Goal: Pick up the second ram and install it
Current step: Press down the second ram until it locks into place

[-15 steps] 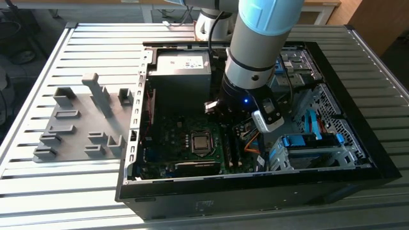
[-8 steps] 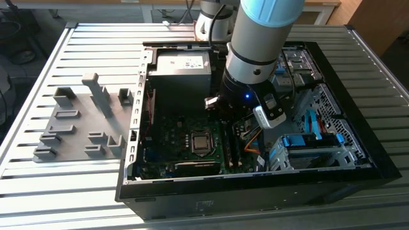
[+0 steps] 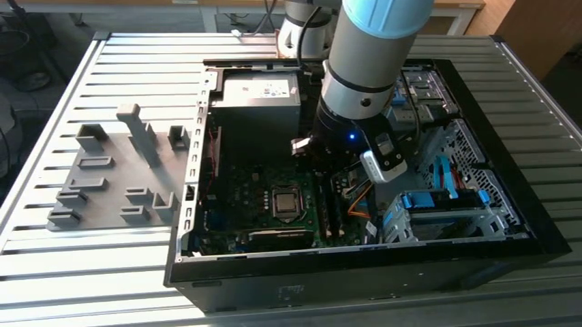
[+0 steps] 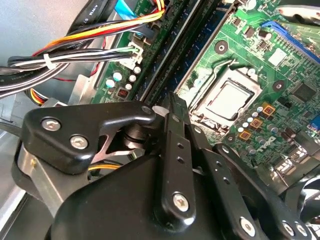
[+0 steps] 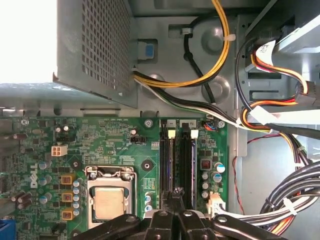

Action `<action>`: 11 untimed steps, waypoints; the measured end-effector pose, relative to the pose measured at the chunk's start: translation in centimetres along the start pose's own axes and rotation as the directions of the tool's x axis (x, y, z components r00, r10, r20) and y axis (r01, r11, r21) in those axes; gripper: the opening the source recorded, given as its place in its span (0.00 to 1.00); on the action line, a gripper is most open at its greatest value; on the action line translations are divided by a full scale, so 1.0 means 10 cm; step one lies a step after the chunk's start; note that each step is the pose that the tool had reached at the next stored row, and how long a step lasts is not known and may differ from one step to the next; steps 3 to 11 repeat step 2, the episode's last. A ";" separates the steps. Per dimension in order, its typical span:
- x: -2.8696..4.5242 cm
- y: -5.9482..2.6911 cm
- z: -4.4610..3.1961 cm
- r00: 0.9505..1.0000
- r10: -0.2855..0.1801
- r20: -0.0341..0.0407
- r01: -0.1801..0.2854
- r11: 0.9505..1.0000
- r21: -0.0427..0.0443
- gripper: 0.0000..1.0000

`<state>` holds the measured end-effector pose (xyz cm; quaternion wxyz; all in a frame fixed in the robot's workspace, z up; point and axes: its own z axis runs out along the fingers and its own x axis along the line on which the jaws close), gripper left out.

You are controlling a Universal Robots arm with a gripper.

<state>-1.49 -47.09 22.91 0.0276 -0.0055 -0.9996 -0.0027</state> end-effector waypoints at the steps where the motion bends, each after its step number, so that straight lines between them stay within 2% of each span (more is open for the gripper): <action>1: 0.000 0.000 0.000 1.000 0.000 0.000 0.000 1.000 0.000 0.11; 11: 0.000 0.000 0.000 1.000 0.000 0.000 0.000 1.000 0.000 0.11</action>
